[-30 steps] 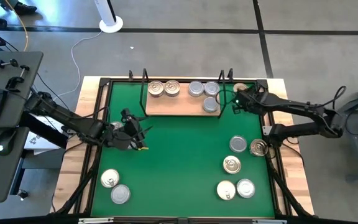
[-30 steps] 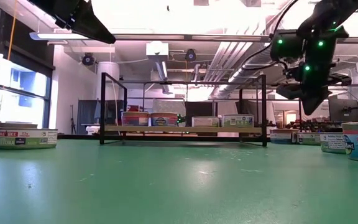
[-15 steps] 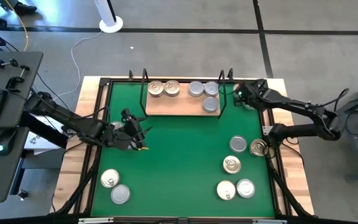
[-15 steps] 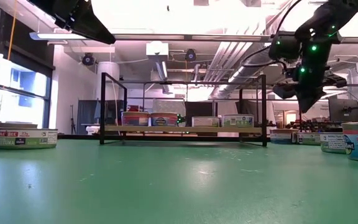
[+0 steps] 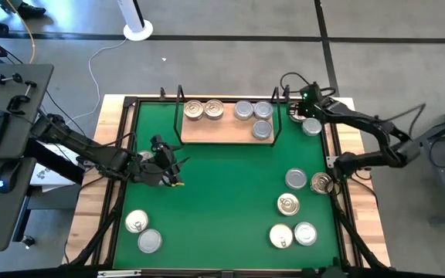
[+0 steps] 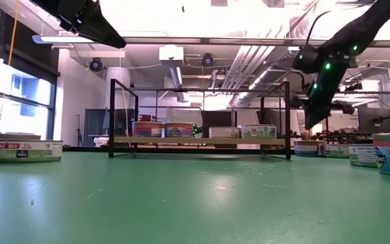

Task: Stack canned seafood by type on shelf
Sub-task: Put the blue/pink tuna can on the shelf and align with the other blue/pink tuna can

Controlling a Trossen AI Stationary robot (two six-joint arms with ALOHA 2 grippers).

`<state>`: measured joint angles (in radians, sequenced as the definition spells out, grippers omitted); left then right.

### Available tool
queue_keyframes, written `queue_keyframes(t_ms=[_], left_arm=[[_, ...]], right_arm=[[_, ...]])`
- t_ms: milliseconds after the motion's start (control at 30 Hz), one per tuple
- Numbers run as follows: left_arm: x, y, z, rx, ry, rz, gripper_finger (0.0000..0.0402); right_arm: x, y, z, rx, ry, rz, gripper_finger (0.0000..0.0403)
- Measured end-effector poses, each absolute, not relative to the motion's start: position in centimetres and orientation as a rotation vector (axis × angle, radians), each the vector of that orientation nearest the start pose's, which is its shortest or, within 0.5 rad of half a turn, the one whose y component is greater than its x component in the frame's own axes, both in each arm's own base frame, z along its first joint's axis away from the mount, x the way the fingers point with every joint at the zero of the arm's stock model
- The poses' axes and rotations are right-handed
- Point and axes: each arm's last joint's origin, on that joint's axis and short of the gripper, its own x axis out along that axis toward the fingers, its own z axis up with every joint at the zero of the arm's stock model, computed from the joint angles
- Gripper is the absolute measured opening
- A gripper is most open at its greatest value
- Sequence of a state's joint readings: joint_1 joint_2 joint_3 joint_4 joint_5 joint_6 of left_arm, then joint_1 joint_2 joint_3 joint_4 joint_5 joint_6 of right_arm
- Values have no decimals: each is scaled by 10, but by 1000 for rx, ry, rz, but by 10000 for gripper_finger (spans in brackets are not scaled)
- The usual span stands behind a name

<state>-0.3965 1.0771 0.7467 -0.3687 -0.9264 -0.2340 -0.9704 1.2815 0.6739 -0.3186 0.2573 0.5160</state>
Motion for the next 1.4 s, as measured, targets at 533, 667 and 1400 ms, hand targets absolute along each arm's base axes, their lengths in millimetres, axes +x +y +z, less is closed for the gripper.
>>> queue_keyframes(t_ms=[533,667,1400], left_arm=[[204,-60,259,210,490,566,186],[204,-60,259,211,491,566,186],[204,-60,258,232,498,565,186]], right_arm=[[143,-202,161,703,882,-1375,0],[143,-197,159,740,937,-1331,0],[151,-131,164,914,1260,-1163,0]])
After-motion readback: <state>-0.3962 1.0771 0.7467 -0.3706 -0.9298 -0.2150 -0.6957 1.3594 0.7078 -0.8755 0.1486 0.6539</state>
